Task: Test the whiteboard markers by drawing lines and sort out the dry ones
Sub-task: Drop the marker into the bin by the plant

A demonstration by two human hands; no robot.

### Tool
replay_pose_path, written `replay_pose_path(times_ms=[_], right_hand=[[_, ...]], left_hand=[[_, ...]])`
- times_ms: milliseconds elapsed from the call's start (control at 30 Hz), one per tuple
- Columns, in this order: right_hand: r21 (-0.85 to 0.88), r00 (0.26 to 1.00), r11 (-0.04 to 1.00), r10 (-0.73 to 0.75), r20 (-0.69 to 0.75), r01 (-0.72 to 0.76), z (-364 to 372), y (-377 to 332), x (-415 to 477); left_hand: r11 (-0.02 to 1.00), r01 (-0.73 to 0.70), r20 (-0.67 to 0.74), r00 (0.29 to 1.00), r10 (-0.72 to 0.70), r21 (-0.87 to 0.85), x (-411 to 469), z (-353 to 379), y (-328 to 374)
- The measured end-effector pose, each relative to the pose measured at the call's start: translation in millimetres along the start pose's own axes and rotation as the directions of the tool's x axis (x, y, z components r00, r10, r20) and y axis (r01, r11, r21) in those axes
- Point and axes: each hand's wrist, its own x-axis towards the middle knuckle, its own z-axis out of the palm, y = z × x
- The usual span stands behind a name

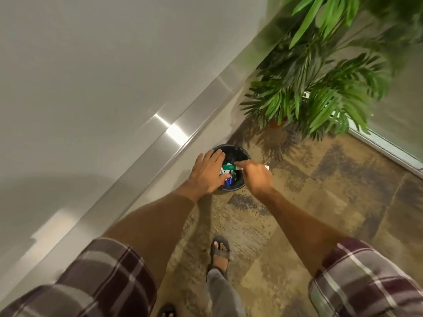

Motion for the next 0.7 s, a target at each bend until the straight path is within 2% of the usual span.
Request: replay_pose_path(times_ms=[300,400,700], right_hand=[[0.013,0.990,0.996,-0.088,0.109,0.087,34.0,39.9,52.5],[0.089,0.998,0.996,-0.023,0.066,0.017,36.7,42.8,51.6],[0.078,0.998,0.995,-0.056,-0.040,0.059,21.6,11.8,21.7]], left_hand=[[0.998,0.052,0.053,0.997,-0.049,-0.041,29.3,30.6,-15.4],[0.996,0.064,0.054,0.997,-0.061,-0.061,28.8,33.3,-19.4],[0.996,0.083,0.002,0.997,-0.083,-0.044,0.3,14.7,-14.7]])
